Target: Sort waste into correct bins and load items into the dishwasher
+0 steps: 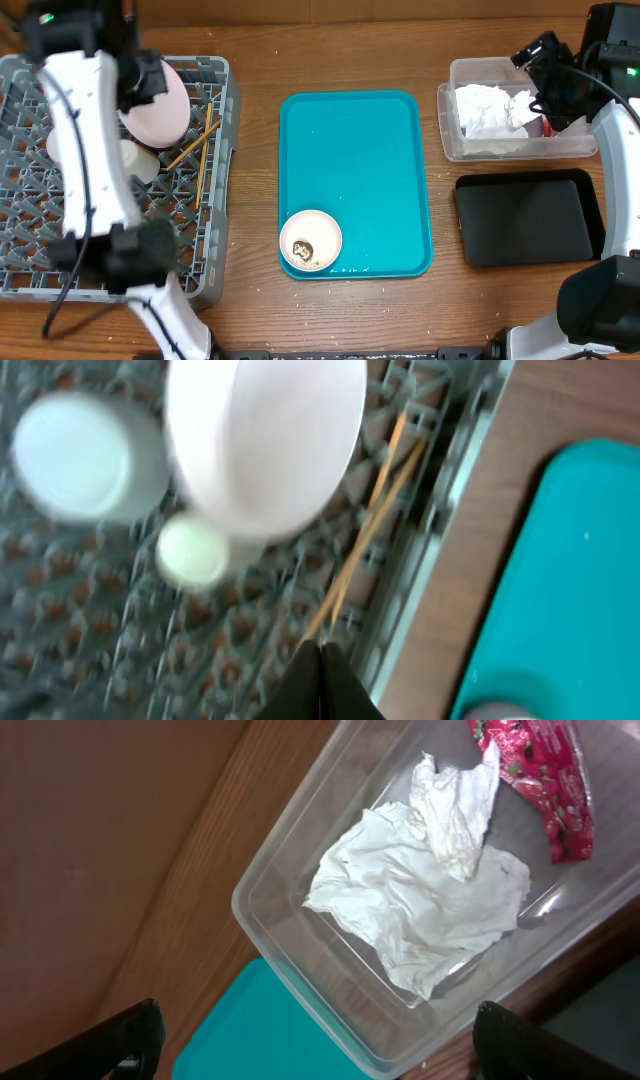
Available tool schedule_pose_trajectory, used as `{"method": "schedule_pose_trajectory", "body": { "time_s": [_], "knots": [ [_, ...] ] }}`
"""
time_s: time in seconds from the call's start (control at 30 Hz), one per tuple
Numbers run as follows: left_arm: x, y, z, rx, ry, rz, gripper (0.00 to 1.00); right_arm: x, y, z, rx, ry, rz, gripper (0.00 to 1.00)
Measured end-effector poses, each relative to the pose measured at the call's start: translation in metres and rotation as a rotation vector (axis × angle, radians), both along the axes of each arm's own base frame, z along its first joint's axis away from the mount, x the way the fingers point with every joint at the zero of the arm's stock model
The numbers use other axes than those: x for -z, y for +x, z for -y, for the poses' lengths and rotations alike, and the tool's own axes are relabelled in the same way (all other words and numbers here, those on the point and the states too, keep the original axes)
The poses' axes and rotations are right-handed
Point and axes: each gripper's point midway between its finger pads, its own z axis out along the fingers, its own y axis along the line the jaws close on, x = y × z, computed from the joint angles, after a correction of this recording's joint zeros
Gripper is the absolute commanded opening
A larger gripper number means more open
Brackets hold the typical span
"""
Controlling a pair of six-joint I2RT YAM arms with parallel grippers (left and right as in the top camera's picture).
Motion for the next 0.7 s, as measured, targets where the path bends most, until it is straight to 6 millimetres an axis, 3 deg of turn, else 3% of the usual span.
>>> {"method": "schedule_pose_trajectory", "body": {
  "time_s": [0.1, 0.23, 0.37, 0.43, 0.7],
  "knots": [
    [0.004, -0.033, 0.004, -0.002, -0.016, -0.057, 0.04, 0.000, 0.000, 0.003, 0.009, -0.012, 0.001, 1.00],
    [0.045, -0.053, 0.008, 0.001, -0.032, -0.203, 0.04, -0.002, 0.003, 0.005, 0.014, -0.023, 0.016, 1.00],
    [0.097, -0.049, -0.004, -0.048, 0.017, -0.273, 0.04, -0.002, 0.004, 0.005, 0.015, -0.024, 0.016, 1.00],
    [0.112, -0.040, -0.013, -0.077, 0.049, -0.249, 0.04, -0.002, 0.003, 0.005, 0.015, -0.023, 0.015, 1.00],
    [0.119, -0.015, -0.031, -0.102, 0.096, -0.149, 0.04, -0.001, 0.002, 0.005, 0.015, -0.022, 0.008, 1.00]
  ]
}}
